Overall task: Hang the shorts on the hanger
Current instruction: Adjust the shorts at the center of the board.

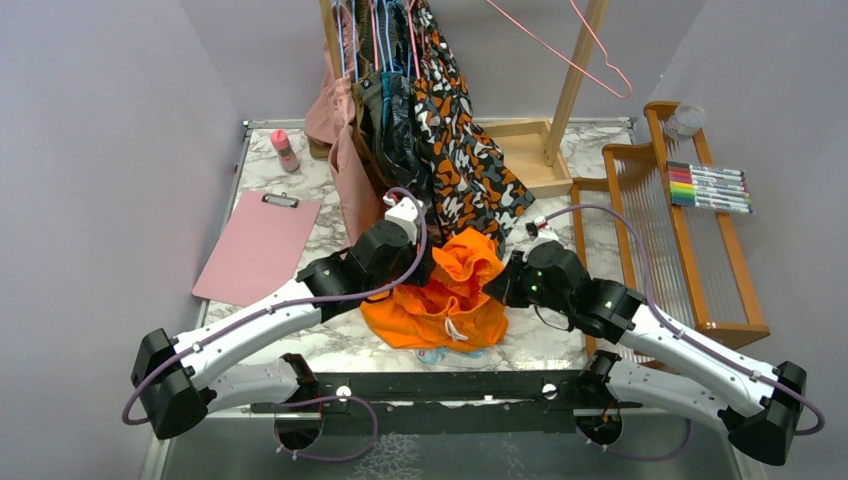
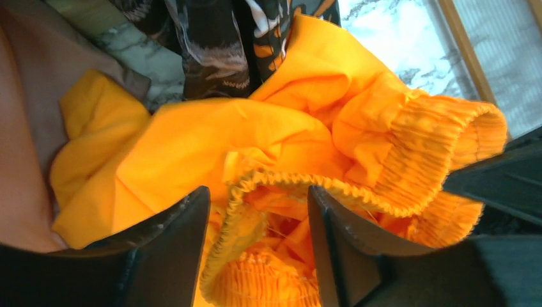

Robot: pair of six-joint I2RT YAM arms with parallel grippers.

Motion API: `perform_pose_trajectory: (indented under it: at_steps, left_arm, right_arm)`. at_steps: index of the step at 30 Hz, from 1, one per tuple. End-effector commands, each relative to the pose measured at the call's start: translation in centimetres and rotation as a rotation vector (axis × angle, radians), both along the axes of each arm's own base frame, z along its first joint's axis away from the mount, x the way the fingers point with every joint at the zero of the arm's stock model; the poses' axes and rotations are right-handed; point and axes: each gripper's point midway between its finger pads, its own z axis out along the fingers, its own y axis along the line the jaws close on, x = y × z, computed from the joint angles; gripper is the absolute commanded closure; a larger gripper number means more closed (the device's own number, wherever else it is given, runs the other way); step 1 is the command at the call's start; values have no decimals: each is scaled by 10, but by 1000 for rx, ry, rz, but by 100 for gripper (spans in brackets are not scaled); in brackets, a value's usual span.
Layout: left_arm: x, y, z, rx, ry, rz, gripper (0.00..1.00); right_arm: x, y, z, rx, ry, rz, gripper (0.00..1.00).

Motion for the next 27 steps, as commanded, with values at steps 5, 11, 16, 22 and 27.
perform_pose_trajectory:
  at_steps: [5, 11, 16, 22, 27]
  left_arm:
    - [-30, 21, 0, -124, 115, 77, 6]
    - [-39, 57, -9, -72, 128, 180, 3]
    - [-50, 62, -30, -70, 193, 196, 12]
    - [-57, 48, -56, -107, 244, 146, 30]
    - [-52, 39, -61, -147, 220, 129, 45]
  right_arm:
    - [8, 7, 1, 50, 0, -37, 99]
    - [11, 5, -1, 32, -12, -46, 99]
    - [13, 6, 0, 24, -16, -46, 99]
    - [13, 7, -1, 24, -24, -37, 99]
    - [11, 9, -1, 30, -23, -22, 99]
